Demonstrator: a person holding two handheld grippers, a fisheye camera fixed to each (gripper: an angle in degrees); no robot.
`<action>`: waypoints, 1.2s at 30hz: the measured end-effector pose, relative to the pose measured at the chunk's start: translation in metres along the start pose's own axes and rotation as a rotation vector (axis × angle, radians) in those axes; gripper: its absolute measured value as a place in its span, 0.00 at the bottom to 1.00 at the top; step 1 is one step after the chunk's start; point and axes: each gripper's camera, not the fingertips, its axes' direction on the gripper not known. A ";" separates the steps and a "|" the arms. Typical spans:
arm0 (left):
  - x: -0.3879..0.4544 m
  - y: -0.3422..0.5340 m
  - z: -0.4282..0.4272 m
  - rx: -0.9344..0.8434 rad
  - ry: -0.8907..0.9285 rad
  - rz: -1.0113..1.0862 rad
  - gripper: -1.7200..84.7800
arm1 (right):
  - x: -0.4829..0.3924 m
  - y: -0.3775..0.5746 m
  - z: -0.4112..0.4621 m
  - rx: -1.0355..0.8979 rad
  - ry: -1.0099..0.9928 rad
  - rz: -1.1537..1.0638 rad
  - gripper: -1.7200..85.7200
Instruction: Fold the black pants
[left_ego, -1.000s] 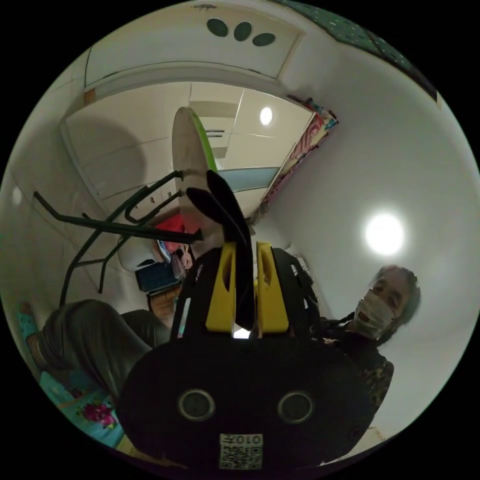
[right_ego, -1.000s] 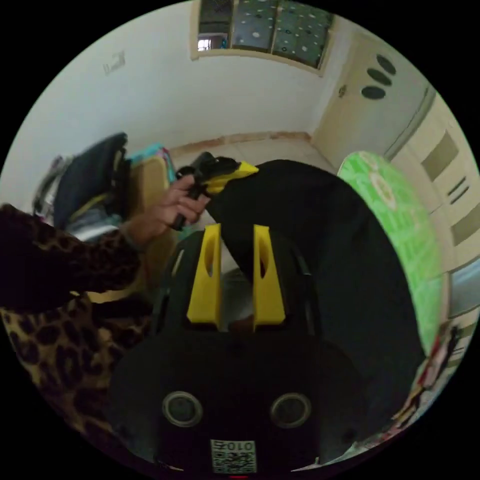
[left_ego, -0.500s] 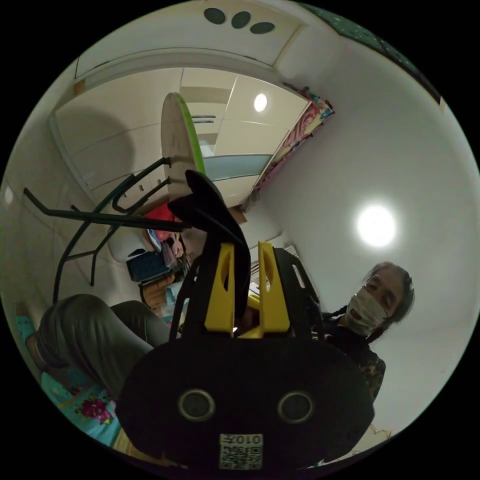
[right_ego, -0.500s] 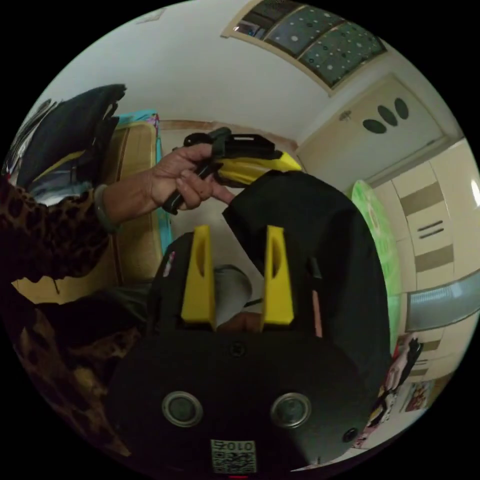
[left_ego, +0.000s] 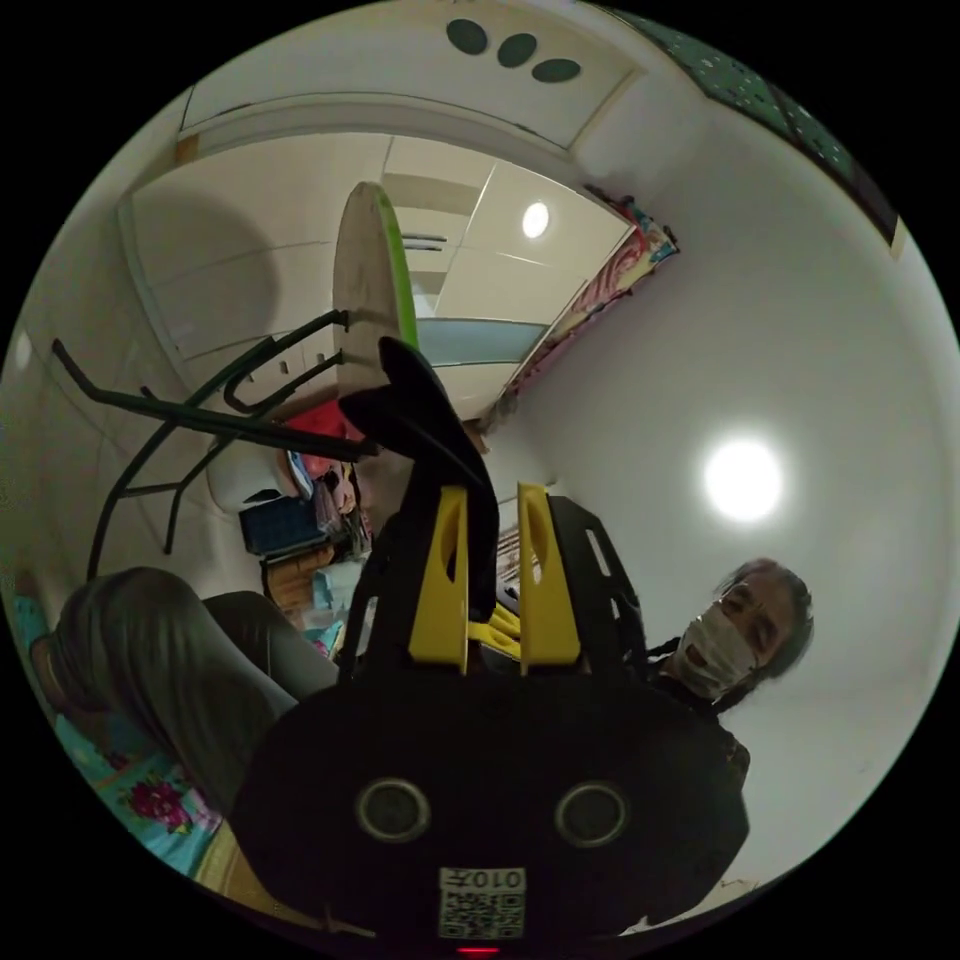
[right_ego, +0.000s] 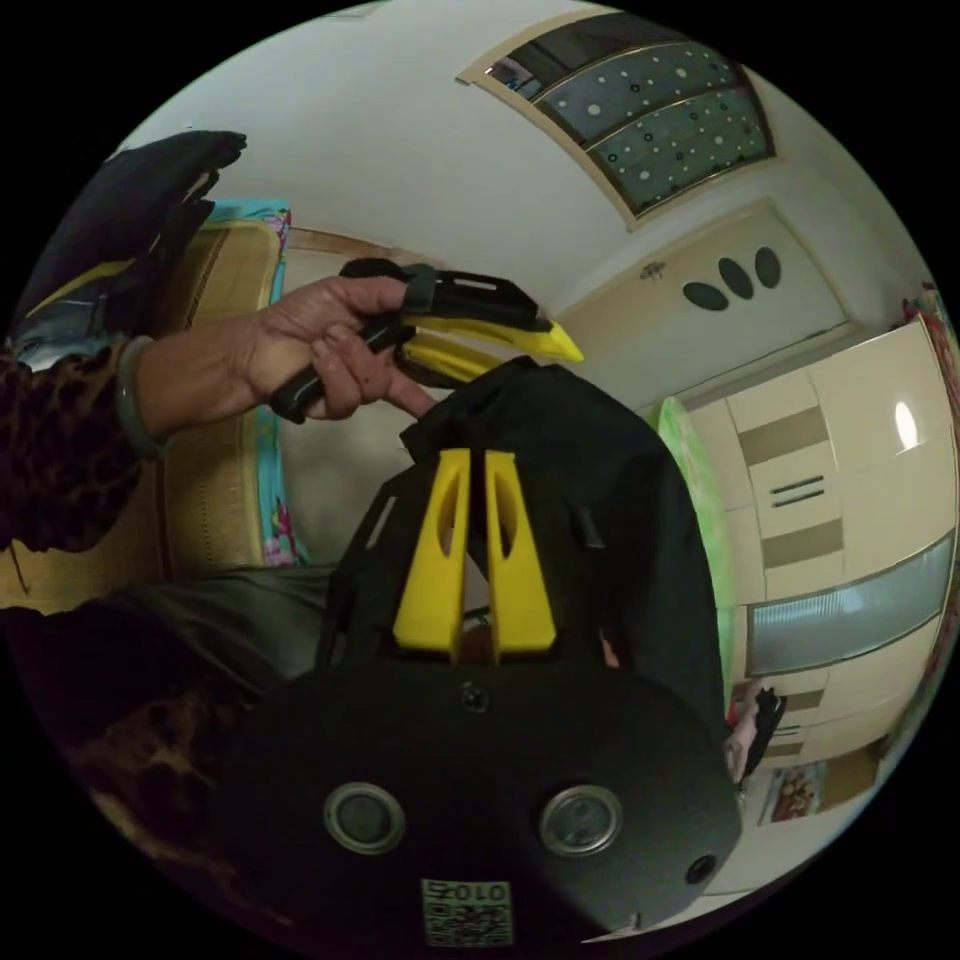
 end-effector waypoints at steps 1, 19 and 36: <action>0.000 -0.001 -0.003 0.011 0.006 -0.007 0.11 | 0.011 0.001 -0.008 0.010 -0.032 0.027 0.05; 0.014 -0.018 -0.020 0.128 0.106 0.004 0.10 | 0.137 0.064 -0.029 0.016 -0.314 -0.028 0.06; 0.015 -0.019 -0.064 0.419 -0.007 0.083 0.02 | 0.514 0.420 -0.058 0.243 -0.945 0.596 0.05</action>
